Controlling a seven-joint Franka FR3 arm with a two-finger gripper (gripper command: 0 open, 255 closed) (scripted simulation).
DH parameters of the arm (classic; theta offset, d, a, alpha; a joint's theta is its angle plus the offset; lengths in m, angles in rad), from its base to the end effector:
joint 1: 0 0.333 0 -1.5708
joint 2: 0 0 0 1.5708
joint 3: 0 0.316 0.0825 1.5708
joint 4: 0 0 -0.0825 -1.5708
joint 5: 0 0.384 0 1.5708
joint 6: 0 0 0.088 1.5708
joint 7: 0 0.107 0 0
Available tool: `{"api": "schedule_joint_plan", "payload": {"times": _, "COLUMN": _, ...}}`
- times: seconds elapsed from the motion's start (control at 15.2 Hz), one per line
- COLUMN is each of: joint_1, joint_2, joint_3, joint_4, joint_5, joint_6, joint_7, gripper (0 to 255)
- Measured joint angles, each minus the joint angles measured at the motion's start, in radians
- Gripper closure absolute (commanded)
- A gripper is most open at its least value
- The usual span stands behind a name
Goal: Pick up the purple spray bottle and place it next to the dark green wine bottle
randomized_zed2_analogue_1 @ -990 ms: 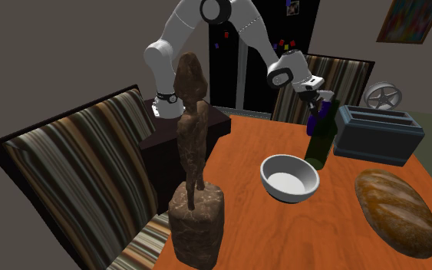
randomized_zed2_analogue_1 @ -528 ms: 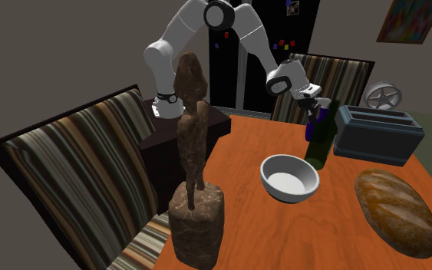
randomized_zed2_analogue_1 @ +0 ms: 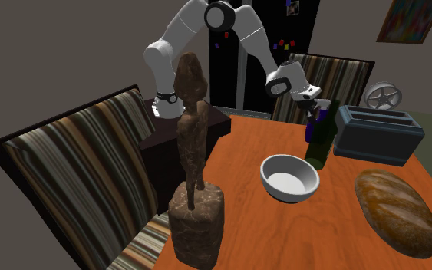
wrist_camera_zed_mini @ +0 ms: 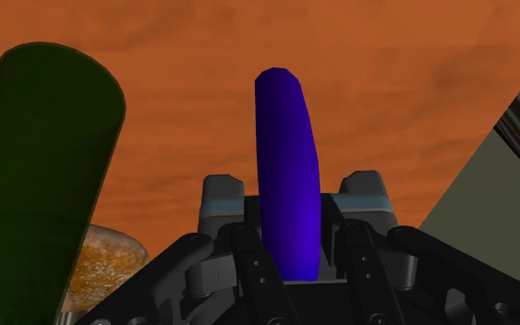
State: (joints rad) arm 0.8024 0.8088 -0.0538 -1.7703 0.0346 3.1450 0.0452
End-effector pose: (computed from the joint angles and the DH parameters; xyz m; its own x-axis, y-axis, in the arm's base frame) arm 0.5056 0.4724 0.1682 0.6473 0.5402 0.5378 0.6426 -0.7662 -0.0039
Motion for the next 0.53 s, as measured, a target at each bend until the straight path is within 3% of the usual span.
{"api": "schedule_joint_plan", "payload": {"times": 0.4, "joint_1": 0.0, "joint_2": 0.0, "joint_3": 0.0, "joint_4": 0.0, "joint_5": 0.0, "joint_6": 0.0, "joint_7": 0.0, "gripper": 0}}
{"api": "schedule_joint_plan", "payload": {"times": 0.53, "joint_1": 0.003, "joint_2": -0.05, "joint_3": -0.002, "joint_4": -0.05, "joint_5": 0.0, "joint_6": 0.0, "joint_7": 0.0, "gripper": 0}}
